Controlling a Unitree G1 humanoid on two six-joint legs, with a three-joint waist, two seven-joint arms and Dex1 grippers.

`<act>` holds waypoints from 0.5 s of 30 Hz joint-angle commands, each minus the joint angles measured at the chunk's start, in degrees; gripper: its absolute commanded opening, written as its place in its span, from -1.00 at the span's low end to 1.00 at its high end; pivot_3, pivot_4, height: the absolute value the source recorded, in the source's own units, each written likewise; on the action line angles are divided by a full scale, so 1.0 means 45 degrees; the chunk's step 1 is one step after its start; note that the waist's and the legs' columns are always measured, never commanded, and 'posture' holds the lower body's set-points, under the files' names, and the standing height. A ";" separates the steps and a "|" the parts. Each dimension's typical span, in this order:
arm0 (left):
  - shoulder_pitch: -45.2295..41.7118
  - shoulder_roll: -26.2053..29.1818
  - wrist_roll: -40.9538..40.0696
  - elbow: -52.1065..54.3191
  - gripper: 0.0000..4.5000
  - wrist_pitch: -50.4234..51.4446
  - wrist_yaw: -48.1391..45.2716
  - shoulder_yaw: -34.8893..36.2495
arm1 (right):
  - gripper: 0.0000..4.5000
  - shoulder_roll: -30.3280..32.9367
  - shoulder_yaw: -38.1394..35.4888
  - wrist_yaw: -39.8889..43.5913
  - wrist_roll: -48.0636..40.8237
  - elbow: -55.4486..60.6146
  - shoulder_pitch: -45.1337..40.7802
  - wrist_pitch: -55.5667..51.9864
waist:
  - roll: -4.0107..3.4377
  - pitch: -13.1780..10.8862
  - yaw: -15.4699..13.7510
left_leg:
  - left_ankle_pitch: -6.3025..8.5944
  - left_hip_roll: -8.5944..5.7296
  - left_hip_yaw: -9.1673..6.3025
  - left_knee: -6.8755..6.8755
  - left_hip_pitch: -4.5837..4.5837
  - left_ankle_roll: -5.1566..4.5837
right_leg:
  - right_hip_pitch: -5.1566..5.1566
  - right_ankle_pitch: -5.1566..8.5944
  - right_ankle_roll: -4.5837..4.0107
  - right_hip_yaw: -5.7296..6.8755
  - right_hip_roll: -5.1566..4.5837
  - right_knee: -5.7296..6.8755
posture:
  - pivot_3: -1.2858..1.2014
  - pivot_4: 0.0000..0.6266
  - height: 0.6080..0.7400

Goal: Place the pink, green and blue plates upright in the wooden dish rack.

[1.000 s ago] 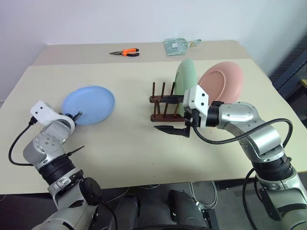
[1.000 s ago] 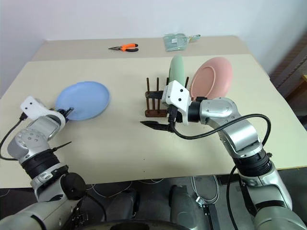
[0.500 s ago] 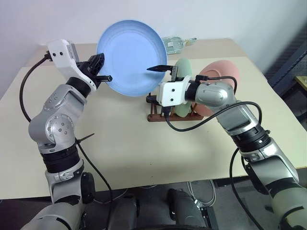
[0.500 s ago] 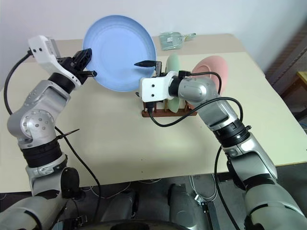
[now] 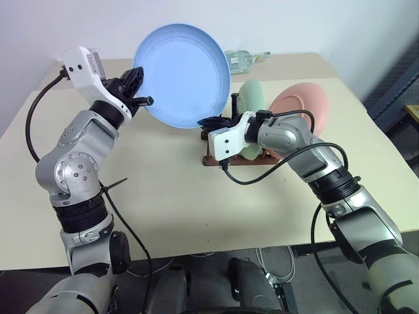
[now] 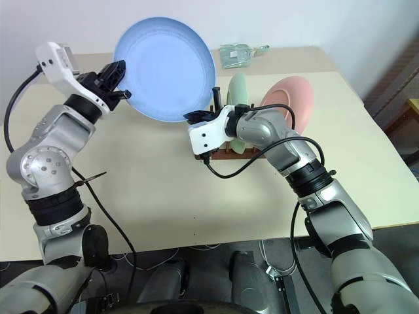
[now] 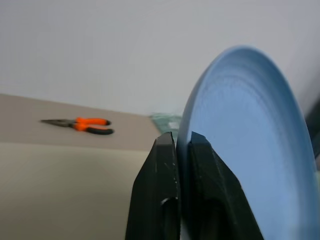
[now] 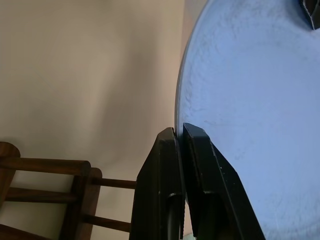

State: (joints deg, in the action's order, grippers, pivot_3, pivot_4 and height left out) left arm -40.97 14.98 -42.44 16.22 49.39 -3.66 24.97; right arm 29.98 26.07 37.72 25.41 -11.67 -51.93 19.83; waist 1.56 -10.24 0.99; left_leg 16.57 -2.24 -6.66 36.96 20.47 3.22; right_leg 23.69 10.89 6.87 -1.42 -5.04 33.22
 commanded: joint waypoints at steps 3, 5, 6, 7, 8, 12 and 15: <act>-0.0983 -0.0059 -0.1172 -0.0267 0.32 -0.1397 0.1104 0.1780 | -1.00 -0.0120 -0.0818 -0.0565 -0.0147 0.0361 -0.0273 0.0210 | 0.0002 -0.0001 -0.0012 | -0.0001 0.0000 0.0000 0.0001 -0.0001 0.0001 | 0.0000 0.0000 0.0000 0.0000 0.0000 0.0000 | 0.03 -0.52 1.00; -0.1375 0.0342 -0.0980 -0.1064 0.70 -0.2427 0.1636 0.2686 | -1.00 -0.0171 -0.0990 -0.0571 -0.0399 0.0462 -0.0221 0.0280 | 0.0002 -0.0001 -0.0019 | -0.0002 0.0000 -0.0002 0.0001 0.0000 0.0003 | 0.0000 -0.0001 -0.0001 0.0000 0.0001 0.0000 | 0.03 -0.52 1.00; -0.1349 0.0803 -0.0451 -0.1508 0.70 -0.2827 0.1714 0.2798 | -1.00 -0.0244 -0.1134 -0.0558 -0.0674 0.0546 -0.0180 0.0356 | 0.0002 -0.0001 0.0022 | -0.0002 0.0000 -0.0002 0.0000 0.0000 0.0004 | 0.0000 -0.0001 -0.0001 0.0001 0.0001 0.0000 | 0.03 -0.52 1.00; -0.1162 0.1291 0.0079 -0.1865 0.70 -0.3106 0.1584 0.2680 | -1.00 -0.0393 -0.1353 -0.0526 -0.1096 0.0679 -0.0119 0.0273 | -0.0002 0.0001 0.0076 | -0.0002 0.0000 0.0000 -0.0005 -0.0010 0.0004 | 0.0000 0.0000 -0.0001 0.0000 0.0003 0.0000 | 0.03 -0.52 1.00; -0.0665 0.1869 0.0791 -0.2066 0.70 -0.3415 0.1089 0.2180 | -1.00 -0.0627 -0.1659 -0.0399 -0.1823 0.0926 -0.0062 0.0051 | -0.0003 0.0001 0.0088 | -0.0003 0.0001 0.0005 -0.0022 -0.0022 0.0005 | 0.0000 0.0000 -0.0001 -0.0003 0.0003 0.0001 | 0.03 -0.52 1.00; 0.2393 0.3164 0.2698 -0.1919 0.70 -0.4740 -0.1694 -0.0296 | -1.00 -0.1859 -0.3309 0.0751 -0.7035 0.3065 0.0311 -0.3077 | -0.0013 0.0004 0.0133 | -0.0015 0.0000 0.0004 -0.0039 -0.0019 0.0026 | 0.0002 -0.0001 -0.0003 -0.0009 0.0003 0.0002 | 0.03 -0.52 1.00; 0.4217 0.2898 0.2739 -0.1501 0.70 -0.5091 -0.2900 -0.1148 | -1.00 -0.2422 -0.4825 0.0909 -1.2126 0.5302 0.0495 -0.7558 | -0.0013 0.0001 -0.0067 | 0.0001 -0.0001 -0.0014 -0.0027 -0.0001 -0.0003 | -0.0005 -0.0002 -0.0008 -0.0008 -0.0002 -0.0004 | 0.03 -0.52 1.00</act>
State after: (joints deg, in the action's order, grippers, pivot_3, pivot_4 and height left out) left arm -22.80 27.50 -31.11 6.57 28.75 -13.52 21.53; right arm 19.05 9.53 41.88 -16.74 5.83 -49.23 -4.84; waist 1.50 -10.24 0.69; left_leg 16.58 -2.24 -6.78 36.91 20.52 3.20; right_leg 23.67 10.88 6.82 -1.42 -5.05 33.20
